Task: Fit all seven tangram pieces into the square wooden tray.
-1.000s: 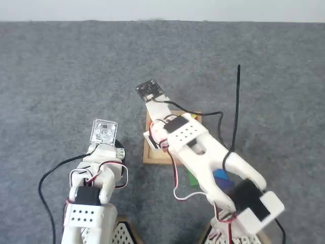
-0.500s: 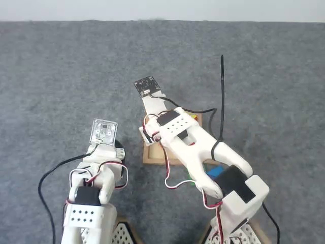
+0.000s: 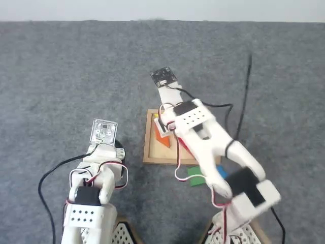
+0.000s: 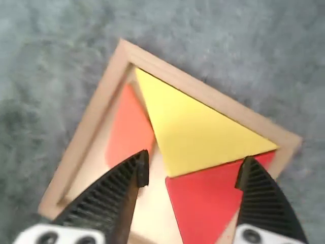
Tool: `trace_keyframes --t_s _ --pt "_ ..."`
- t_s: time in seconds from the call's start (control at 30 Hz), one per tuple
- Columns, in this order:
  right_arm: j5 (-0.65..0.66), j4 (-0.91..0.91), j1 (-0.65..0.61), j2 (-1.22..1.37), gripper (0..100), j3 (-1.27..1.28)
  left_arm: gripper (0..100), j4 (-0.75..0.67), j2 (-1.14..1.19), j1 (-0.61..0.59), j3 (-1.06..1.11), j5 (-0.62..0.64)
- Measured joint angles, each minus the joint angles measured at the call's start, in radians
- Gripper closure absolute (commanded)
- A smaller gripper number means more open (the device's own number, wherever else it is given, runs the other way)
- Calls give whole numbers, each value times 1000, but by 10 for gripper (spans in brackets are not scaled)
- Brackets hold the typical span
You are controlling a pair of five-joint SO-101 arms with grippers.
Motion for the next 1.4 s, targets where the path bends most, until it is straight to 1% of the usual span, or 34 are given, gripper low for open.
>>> trace_keyframes --t_s 0.13,0.3,0.5,0.83,1.17,1.4 --pt "69 11 2 -84 718 58 985 0 0 0 0 0" --pt "106 -26 2 -69 718 114 985 0 0 0 0 0" --pt "112 -35 0 0 718 112 985 0 0 0 0 0" --pt "112 -35 0 0 718 110 985 0 0 0 0 0" --pt "112 -41 -64 3 718 110 985 0 0 0 0 0" --pt "112 -41 -75 44 718 26 985 0 0 0 0 0"
